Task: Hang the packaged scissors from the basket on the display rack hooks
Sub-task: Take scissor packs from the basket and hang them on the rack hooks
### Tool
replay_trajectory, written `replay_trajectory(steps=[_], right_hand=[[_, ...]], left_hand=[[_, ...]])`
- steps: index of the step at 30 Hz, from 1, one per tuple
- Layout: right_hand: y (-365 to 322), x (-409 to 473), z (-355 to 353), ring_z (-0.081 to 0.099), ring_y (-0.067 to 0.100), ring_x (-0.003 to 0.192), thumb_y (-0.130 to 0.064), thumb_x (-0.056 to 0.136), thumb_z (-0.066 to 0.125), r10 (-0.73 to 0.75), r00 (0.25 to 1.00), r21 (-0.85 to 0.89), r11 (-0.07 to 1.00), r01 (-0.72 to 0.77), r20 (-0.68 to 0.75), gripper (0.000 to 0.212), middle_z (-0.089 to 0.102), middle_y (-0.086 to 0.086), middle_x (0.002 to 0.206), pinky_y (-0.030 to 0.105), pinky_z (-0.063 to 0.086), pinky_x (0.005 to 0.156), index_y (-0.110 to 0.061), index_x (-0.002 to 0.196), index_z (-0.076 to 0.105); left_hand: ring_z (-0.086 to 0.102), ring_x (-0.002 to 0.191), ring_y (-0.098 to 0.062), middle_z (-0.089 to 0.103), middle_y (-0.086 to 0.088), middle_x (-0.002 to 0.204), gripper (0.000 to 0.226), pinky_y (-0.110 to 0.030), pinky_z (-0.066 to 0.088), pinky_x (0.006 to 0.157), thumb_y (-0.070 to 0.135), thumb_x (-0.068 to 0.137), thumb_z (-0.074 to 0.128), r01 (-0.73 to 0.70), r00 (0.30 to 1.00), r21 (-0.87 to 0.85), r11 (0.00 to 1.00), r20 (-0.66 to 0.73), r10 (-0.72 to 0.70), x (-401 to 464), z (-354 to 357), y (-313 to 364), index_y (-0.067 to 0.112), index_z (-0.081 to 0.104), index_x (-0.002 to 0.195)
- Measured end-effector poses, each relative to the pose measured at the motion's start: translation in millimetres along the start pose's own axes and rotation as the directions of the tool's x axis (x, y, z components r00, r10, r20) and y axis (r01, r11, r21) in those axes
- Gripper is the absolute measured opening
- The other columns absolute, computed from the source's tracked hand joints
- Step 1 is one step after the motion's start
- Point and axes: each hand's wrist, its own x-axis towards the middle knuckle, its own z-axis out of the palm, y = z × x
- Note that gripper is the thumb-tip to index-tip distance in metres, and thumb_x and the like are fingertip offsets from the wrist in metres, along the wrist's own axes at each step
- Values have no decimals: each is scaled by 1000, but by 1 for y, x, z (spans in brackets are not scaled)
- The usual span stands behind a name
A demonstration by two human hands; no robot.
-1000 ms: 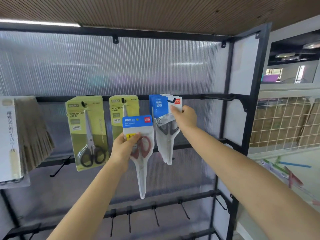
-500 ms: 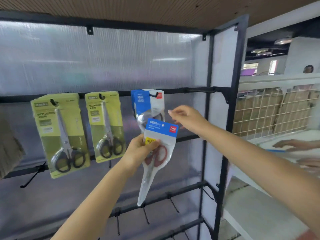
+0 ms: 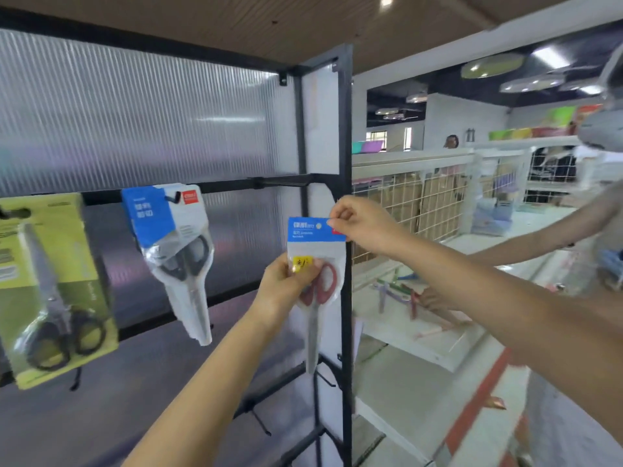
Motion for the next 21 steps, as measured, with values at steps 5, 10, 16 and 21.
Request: replay_trajectory(steps=[5,10,16,21], right_hand=[[7,19,-19,49,-6,70,-15,93,55,-17,997,-35,999,15,-72,10,55,-8,86,-2,35,58,-8,98,61],[5,44,-20,48,-4,76,-17,94,55,-45,994,-14,999,44,-101,3,53,-12,88,1,36,59,-15,93,57],[-1,72,-19,53,9,86,-15,92,57,-76,985,-20,997,74,-154,9,57,-4,94,19,39,72,-10,98,62],[5,83,-14,56,4,72,-12,92,58,-52,989,16,998,55,-135,8,60,0,90,21,44,76,-7,96,63]], left_hand=[[61,57,-6,61,-8,78,8,-17,52,52,-1,87,60,34,995,-109,993,-85,-44,18,16,-4,5,55,85],[63,75,-17,65,-5,82,10,-27,56,68,4,87,63,-17,987,-76,997,-163,5,38,9,1,12,58,81],[66,72,-17,65,-11,87,9,-28,59,63,6,87,63,-44,982,-56,997,-188,32,59,0,14,9,57,81],[67,69,-13,65,-9,87,10,-23,57,59,8,86,65,-21,981,-42,999,-196,12,68,-2,9,10,56,81]])
